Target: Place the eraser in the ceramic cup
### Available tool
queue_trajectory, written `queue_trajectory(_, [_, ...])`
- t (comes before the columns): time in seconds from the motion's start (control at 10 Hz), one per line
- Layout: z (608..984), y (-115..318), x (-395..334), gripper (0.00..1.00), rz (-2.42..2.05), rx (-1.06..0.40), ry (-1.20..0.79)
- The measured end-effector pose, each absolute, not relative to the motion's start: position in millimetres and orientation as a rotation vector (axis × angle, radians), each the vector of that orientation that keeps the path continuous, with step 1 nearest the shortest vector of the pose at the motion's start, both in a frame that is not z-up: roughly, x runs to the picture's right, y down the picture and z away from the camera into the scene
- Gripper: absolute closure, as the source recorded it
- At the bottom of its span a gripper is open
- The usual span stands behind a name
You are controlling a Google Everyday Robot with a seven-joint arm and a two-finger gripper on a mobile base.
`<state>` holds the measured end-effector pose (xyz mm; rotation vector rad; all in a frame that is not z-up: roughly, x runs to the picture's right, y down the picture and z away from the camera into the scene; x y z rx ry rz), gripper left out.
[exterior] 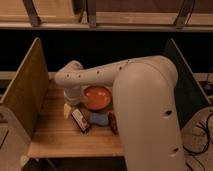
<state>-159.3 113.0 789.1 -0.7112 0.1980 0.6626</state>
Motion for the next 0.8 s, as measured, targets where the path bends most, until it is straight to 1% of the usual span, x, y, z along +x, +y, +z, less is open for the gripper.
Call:
queue_trajectory(0.4, [796.5,133.0,-177.6,0.20,0.610,-0.745,0.213])
queue_trajectory(0.8, [811.4,142.5,-183.8,0.20,0.622,-0.782,0.232])
